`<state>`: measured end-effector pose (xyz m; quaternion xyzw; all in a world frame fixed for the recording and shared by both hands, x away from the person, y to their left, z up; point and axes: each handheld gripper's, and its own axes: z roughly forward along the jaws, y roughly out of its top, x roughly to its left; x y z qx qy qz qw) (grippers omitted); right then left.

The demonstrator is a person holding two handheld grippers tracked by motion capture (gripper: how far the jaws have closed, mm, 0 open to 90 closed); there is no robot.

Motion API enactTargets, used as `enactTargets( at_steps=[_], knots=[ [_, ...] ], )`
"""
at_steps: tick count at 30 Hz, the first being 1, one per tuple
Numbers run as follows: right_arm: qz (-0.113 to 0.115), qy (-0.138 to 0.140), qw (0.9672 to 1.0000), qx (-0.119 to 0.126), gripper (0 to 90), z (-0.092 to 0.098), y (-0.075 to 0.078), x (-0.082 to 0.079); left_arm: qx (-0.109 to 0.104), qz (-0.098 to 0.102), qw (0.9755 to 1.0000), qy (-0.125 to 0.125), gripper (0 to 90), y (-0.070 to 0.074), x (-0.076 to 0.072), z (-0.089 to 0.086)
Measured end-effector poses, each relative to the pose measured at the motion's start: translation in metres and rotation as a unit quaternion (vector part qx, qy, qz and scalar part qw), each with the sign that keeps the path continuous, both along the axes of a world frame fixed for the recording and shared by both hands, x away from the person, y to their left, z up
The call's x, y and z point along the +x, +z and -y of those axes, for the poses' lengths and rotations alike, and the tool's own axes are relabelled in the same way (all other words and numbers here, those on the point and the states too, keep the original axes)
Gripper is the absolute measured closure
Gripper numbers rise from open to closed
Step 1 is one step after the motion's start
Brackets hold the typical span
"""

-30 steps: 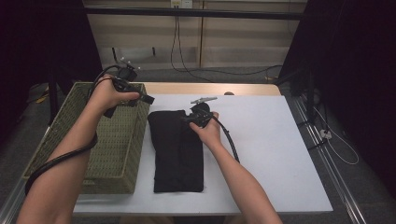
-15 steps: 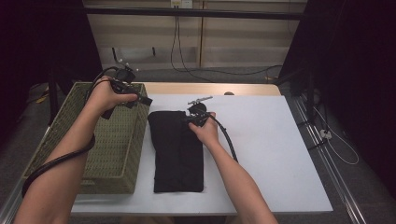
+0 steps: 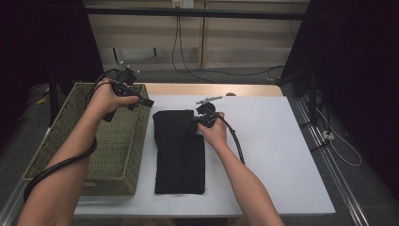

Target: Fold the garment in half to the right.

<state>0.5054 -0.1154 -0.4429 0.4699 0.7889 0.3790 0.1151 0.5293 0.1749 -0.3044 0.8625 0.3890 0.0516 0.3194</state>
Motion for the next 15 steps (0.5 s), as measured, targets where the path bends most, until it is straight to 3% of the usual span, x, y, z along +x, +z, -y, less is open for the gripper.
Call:
enactTargets(
  at_steps=[7,9,10,13,15],
  knots=[
    [0.001,0.001,0.9997,-0.026,87.6,-0.001,-0.006,0.000,0.001,0.001,1.0000,-0.007,18.8,0.000,-0.003,0.006],
    [-0.001,-0.007,0.9997,-0.023,80.7,-0.001,-0.005,0.002,0.003,0.000,0.9999,-0.010,18.8,0.000,-0.003,0.005],
    [0.004,-0.025,0.9994,-0.026,71.0,0.001,-0.002,0.003,0.001,0.000,1.0000,-0.007,18.8,0.000,-0.003,0.004],
    [0.012,-0.036,0.9991,-0.018,71.3,0.003,0.001,0.005,0.001,0.001,1.0000,-0.004,18.8,-0.001,-0.002,0.002],
    [0.024,-0.046,0.9986,-0.011,62.5,0.005,0.004,0.007,0.002,0.002,1.0000,-0.003,18.8,0.000,-0.002,0.002]
  ],
)
